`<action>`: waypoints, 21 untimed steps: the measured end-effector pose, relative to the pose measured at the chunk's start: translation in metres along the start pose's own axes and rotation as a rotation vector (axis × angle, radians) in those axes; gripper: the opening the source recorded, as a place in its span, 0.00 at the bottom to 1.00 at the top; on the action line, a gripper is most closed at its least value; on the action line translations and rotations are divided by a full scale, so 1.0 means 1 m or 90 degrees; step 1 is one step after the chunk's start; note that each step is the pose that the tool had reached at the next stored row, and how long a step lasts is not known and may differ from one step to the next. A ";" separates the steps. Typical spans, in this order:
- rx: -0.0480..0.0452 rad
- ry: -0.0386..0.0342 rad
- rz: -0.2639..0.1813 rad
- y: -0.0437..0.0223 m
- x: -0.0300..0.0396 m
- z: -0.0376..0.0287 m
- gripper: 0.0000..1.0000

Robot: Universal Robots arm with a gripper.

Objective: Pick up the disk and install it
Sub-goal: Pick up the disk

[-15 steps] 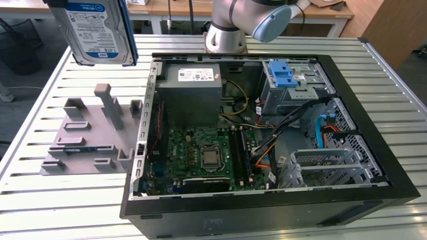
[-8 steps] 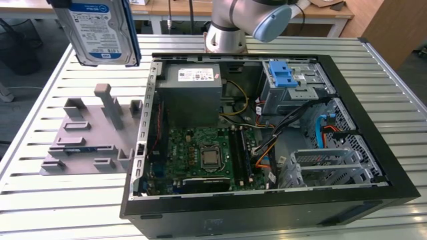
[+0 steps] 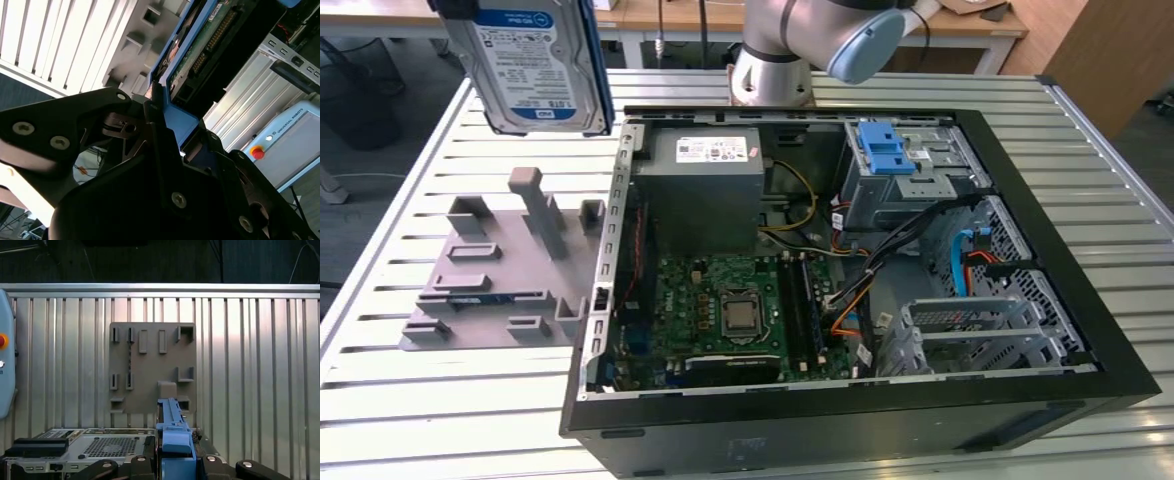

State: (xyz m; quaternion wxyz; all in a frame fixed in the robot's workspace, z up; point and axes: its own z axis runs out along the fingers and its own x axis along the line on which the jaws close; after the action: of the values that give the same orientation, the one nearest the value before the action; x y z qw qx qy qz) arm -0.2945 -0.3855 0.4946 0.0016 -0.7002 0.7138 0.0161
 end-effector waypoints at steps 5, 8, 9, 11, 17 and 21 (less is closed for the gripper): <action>0.0000 0.0000 0.000 -0.0075 0.0037 -0.0003 0.36; 0.0000 0.0000 0.000 -0.0121 0.0063 -0.0004 0.36; 0.0000 0.0000 0.000 -0.0138 0.0073 -0.0005 0.36; 0.0000 0.0000 0.000 -0.0168 0.0091 -0.0006 0.36; -0.0001 0.0001 0.000 -0.0263 0.0152 -0.0010 0.36; 0.0000 0.0000 0.000 -0.0322 0.0197 -0.0011 0.36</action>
State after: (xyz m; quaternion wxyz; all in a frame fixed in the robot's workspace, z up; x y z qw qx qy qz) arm -0.2627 -0.4058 0.4945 0.0016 -0.7002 0.7138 0.0161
